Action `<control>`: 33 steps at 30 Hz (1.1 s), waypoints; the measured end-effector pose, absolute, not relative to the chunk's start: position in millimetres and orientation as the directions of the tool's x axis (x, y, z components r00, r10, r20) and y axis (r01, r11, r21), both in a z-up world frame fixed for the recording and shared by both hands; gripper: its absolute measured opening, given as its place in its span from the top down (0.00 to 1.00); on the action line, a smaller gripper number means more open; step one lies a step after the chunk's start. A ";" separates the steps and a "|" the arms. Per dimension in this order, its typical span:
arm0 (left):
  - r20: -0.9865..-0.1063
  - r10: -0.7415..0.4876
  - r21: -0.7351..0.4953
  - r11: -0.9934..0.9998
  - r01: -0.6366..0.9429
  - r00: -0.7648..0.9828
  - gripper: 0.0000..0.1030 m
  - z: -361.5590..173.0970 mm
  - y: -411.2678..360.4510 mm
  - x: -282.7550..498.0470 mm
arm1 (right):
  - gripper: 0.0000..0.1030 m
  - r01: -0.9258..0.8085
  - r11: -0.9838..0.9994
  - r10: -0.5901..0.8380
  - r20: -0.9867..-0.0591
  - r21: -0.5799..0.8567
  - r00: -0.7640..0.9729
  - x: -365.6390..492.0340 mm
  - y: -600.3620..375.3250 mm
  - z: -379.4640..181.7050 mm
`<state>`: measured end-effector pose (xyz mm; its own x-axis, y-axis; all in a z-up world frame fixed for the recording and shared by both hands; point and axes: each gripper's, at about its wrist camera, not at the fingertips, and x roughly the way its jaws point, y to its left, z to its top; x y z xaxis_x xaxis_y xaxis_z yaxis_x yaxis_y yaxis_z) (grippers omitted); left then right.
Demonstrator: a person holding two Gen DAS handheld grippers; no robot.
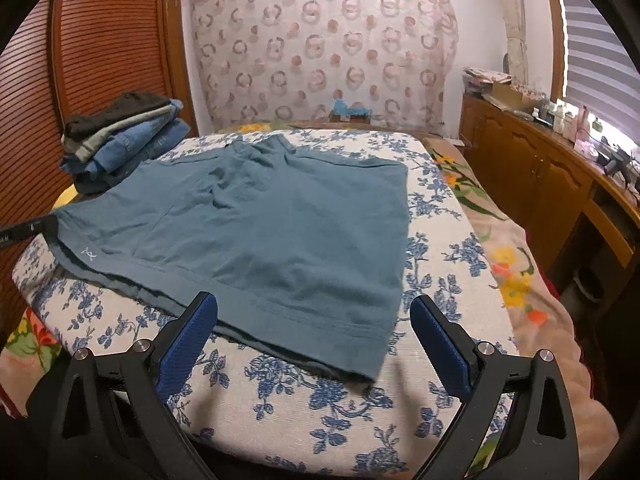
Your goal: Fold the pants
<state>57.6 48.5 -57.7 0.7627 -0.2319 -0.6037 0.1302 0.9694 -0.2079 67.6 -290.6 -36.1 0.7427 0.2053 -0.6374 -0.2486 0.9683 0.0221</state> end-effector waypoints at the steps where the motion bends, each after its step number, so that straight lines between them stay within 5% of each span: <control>1: -0.602 -0.244 -0.212 0.967 0.143 0.760 0.95 -54.7 44.4 60.4 | 0.04 -0.246 0.969 0.204 -0.637 0.023 0.743 67.8 -292.5 -35.7; 16: -0.586 -0.411 -0.179 0.906 0.383 0.699 0.95 -16.7 -59.3 98.4 | 0.08 -0.249 0.968 0.206 -0.617 0.016 0.760 61.6 -306.3 -22.6; 29: -0.626 -0.439 -0.157 0.881 0.447 0.644 0.95 -20.3 -113.7 111.3 | 0.08 -0.222 0.975 0.193 -0.615 0.030 0.765 57.9 -323.0 -19.8; 33: -0.656 -0.421 -0.164 0.890 0.426 0.626 0.84 -34.6 -109.6 112.3 | 0.08 -0.220 0.975 0.193 -0.619 0.033 0.761 58.8 -324.1 -21.8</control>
<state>112.3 -109.6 -34.6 0.6262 -0.4207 -0.6564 0.4261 0.8897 -0.1638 58.8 -324.1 -21.8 0.7613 0.1926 -0.6192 -0.2195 0.9750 0.0333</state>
